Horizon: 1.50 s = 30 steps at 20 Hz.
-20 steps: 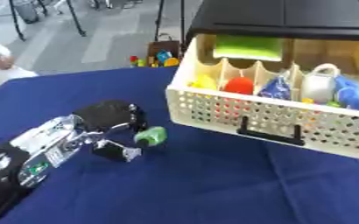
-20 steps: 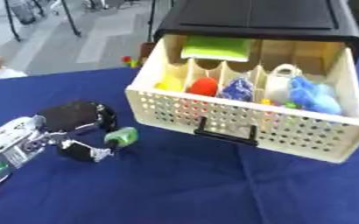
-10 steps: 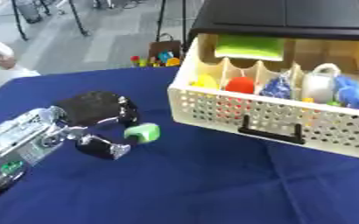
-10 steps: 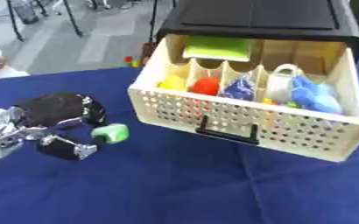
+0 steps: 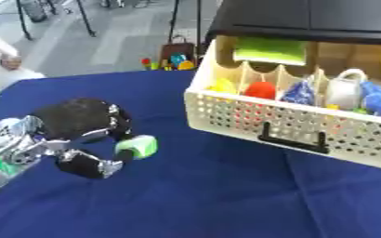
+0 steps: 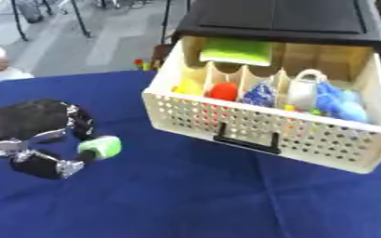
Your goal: Pick up objects from table and place into drawer.
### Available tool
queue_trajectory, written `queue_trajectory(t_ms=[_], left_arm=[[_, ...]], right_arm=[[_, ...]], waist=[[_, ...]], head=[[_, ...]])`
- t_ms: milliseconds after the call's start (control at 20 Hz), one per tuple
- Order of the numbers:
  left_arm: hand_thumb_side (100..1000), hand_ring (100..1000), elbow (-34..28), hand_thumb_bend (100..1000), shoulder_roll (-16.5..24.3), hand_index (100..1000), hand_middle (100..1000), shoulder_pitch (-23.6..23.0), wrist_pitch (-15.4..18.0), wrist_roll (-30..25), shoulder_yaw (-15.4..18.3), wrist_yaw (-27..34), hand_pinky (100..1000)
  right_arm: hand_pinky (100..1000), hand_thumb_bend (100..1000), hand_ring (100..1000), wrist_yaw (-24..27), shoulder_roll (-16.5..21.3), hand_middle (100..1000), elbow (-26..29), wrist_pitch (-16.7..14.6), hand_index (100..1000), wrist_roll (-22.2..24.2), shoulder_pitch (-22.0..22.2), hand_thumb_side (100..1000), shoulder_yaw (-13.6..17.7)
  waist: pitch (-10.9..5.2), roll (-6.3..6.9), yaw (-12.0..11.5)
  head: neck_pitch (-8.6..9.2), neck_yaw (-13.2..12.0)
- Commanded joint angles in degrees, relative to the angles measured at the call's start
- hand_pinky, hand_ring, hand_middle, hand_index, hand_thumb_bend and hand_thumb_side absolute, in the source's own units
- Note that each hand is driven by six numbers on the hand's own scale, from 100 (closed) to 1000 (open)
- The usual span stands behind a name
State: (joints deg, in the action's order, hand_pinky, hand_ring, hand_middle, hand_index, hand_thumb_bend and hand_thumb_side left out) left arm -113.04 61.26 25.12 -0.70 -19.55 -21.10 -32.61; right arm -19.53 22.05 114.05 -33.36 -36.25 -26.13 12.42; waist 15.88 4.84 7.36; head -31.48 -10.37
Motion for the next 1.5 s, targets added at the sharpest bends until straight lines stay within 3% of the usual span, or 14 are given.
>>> queue_trajectory(t_ms=[50, 450, 500, 550, 800, 850, 900, 950, 1000, 1500], left_arm=[[275, 492, -1.5, 100, 3.09, 548, 438, -1.16, -0.18, 1.56, 3.38, 1.57, 211], [254, 465, -1.55, 100, 3.33, 518, 400, -4.4, 0.58, 6.43, 9.12, 5.15, 177], [315, 459, -1.55, 100, 3.04, 512, 393, -4.02, 0.95, 7.03, 9.68, 5.86, 172], [250, 455, -1.55, 100, 2.8, 510, 390, -3.56, 1.36, 7.58, 10.24, 6.6, 169], [248, 441, -1.55, 100, 2.67, 499, 375, -1.76, 2.5, 9.47, 12.72, 9.2, 163], [295, 437, -1.55, 100, 2.62, 496, 371, -1.47, 2.43, 9.9, 13.28, 9.74, 160], [245, 434, -1.55, 100, 2.59, 493, 366, -1.2, 2.27, 10.34, 13.79, 10.35, 158], [289, 432, -1.55, 100, 2.57, 491, 363, -0.89, 2.08, 10.75, 14.25, 10.99, 156], [245, 432, -1.55, 100, 2.54, 490, 361, -0.58, 1.89, 11.08, 14.62, 11.65, 155], [273, 415, -1.55, 100, 0.67, 470, 335, 6.47, -1.64, 14.76, 18.36, 20.1, 140]], right_arm=[[593, 100, 595, -0.52, 1.92, 659, 0.54, -1.06, 728, -1.4, -0.23, 625, 0.76], [593, 100, 595, -1.18, 2.06, 662, 0.54, -0.95, 728, -2.38, 0.16, 623, 1.19], [593, 100, 595, -1.23, 2.05, 661, 0.54, -0.93, 728, -2.43, 0.2, 623, 1.17], [593, 100, 595, -1.28, 2.06, 662, 0.54, -0.91, 728, -2.48, 0.25, 622, 1.18], [593, 100, 595, -1.45, 2.1, 663, 0.54, -0.82, 728, -2.68, 0.5, 623, 1.21], [593, 100, 595, -1.47, 2.11, 664, 0.54, -0.8, 728, -2.71, 0.55, 625, 1.22], [594, 100, 595, -1.49, 2.11, 665, 0.54, -0.77, 728, -2.73, 0.58, 623, 1.23], [594, 100, 595, -1.5, 2.11, 666, 0.54, -0.73, 728, -2.75, 0.6, 623, 1.24], [594, 100, 595, -1.51, 2.11, 666, 0.54, -0.7, 728, -2.75, 0.61, 624, 1.23], [593, 100, 595, -1.63, 2.5, 664, 0.54, -0.79, 727, -2.75, 0.76, 622, 1.03]], waist=[[-1.17, -0.4, -0.21], [-1.11, -0.77, -0.98], [-1.12, -0.81, -1.01], [-1.15, -0.84, -1.04], [-1.37, -0.84, -1.18], [-1.43, -0.82, -1.24], [-1.49, -0.78, -1.29], [-1.54, -0.73, -1.34], [-1.57, -0.68, -1.37], [-1.77, -0.28, -1.54]], head=[[0.38, -0.16], [0.78, -0.08], [0.81, -0.08], [0.82, -0.09], [0.71, -0.07], [0.68, -0.08], [0.65, -0.1], [0.61, -0.11], [0.53, -0.13], [-1.0, -0.61]])
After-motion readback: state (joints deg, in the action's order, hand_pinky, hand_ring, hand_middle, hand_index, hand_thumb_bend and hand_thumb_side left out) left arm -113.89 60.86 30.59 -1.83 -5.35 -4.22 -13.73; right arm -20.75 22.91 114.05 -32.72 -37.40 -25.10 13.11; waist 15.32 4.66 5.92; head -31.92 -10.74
